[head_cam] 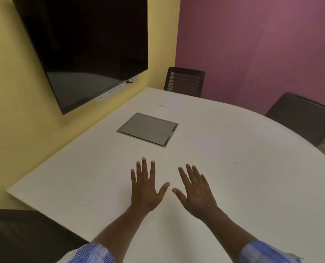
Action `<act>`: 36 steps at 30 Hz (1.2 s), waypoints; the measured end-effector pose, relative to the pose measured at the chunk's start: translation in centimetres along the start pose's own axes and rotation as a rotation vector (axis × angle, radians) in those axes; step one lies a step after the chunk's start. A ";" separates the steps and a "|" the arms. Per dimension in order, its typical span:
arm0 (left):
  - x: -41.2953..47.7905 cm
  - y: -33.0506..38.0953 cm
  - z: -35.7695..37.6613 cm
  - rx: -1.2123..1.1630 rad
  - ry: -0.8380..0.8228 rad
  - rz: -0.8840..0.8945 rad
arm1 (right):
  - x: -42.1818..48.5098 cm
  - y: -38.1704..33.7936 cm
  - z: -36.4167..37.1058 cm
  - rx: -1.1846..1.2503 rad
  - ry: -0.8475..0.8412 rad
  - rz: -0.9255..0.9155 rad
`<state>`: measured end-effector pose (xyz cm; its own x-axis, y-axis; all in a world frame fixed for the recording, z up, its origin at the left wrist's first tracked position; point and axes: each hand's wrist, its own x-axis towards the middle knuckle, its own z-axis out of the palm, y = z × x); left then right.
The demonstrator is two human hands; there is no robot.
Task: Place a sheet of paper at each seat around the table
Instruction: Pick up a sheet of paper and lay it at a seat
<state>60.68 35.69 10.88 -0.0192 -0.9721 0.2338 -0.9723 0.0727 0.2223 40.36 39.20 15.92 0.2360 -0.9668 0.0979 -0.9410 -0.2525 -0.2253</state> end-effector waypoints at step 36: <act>-9.1 44.7 -1.9 -0.023 0.075 0.143 | -28.7 31.8 -24.2 0.028 0.198 0.218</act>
<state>17.85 48.24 20.53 -0.1388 -0.9322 0.3344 -0.9553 0.2150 0.2028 -2.24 59.90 29.38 -0.0255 -0.9725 0.2314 -0.9567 -0.0435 -0.2880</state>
